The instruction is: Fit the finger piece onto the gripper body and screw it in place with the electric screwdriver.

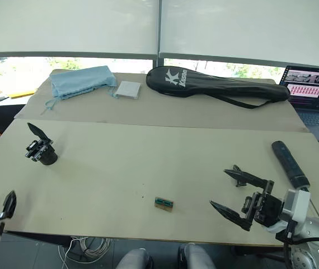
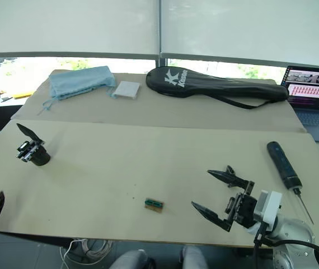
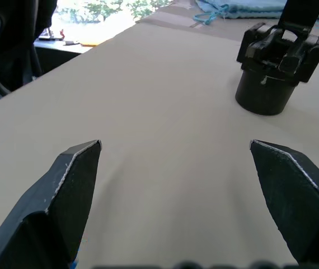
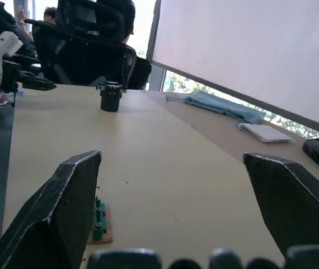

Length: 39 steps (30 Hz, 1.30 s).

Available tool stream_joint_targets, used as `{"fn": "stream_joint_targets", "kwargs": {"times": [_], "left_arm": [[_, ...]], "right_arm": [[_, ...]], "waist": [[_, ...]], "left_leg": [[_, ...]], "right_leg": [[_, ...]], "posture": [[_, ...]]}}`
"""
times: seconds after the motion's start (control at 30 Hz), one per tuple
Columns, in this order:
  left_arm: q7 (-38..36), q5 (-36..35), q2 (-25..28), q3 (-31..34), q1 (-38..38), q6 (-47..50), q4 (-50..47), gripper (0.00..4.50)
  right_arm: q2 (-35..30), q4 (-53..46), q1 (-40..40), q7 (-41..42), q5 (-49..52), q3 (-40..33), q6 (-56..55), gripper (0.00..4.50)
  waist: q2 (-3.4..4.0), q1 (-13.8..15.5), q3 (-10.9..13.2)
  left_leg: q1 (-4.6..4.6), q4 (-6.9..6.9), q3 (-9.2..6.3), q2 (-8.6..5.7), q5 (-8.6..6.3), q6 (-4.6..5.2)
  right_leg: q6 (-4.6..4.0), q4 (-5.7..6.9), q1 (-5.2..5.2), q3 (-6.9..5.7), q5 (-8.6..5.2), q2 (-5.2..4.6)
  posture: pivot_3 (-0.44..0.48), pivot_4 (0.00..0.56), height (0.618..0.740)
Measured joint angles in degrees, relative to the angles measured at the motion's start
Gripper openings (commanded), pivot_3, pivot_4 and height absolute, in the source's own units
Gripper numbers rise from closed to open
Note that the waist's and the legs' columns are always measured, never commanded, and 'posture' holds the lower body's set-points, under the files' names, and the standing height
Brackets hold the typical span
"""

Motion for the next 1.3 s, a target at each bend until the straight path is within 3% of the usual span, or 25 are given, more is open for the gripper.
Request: {"fn": "stream_joint_targets", "kwargs": {"times": [0.33, 0.7, 1.03, 1.13, 1.23, 1.3], "left_arm": [[3.46, 8.31, 2.5, -11.47, -11.21, 4.92, 3.96, 4.5], [4.5, 14.13, 3.1, -15.41, -22.21, 1.08, 17.69, 4.5], [2.75, 17.74, 3.78, -18.85, -29.41, -8.95, 29.51, 4.5], [3.01, 18.3, 3.82, -19.39, -30.39, -10.6, 31.61, 3.65], [3.66, 18.87, 3.83, -19.46, -30.99, -12.21, 33.55, 2.26], [3.52, 18.85, 3.83, -19.44, -31.01, -13.22, 34.4, 2.28]], "right_arm": [[-0.01, 5.78, -0.13, 4.12, 0.84, -0.95, -3.84, 4.45], [0.26, 6.39, 2.72, 5.76, 0.99, -1.87, -6.8, 4.45], [0.51, 5.41, 3.29, 2.73, -0.36, -1.65, -7.13, 4.45], [0.5, 4.87, 2.73, 1.86, -0.84, -1.33, -7.11, 4.5], [0.45, 4.6, 1.64, 0.97, -0.97, -0.94, -7.08, 4.5], [0.33, 4.48, 1.38, 0.45, -0.98, -0.94, -7.07, 4.5]], "waist": [[0.02, -0.86, 0.01], [0.02, -0.55, 0.01], [0.08, -0.56, -0.01], [0.19, -0.32, -0.07], [0.35, -0.31, -0.15], [0.44, -0.38, -0.21]], "left_leg": [[0.03, -0.03, 0.0, -0.05, 0.03, -0.07], [0.02, -0.03, -0.02, -0.07, 0.05, -0.09], [0.05, -0.03, -0.02, -0.07, 0.07, -0.13], [0.07, -0.03, -0.02, -0.07, 0.07, -0.13], [0.13, -0.04, -0.02, -0.06, 0.07, -0.13], [0.14, -0.05, -0.02, -0.06, 0.07, -0.13]], "right_leg": [[-0.01, 0.02, 0.14, 0.01, 0.0, 0.03], [-0.02, 0.02, 0.15, -0.01, 0.01, 0.0], [-0.02, 0.06, 0.15, -0.01, 0.01, -0.02], [-0.02, 0.06, 0.19, -0.02, 0.01, -0.03], [-0.02, 0.07, 0.24, -0.01, 0.01, -0.03], [-0.02, 0.07, 0.25, -0.01, 0.01, -0.03]], "posture": [[0.0, 0.15, 0.74], [0.0, 0.15, 0.74], [0.0, 0.15, 0.74], [0.0, 0.15, 0.74], [0.0, 0.15, 0.74], [0.0, 0.15, 0.74]]}}
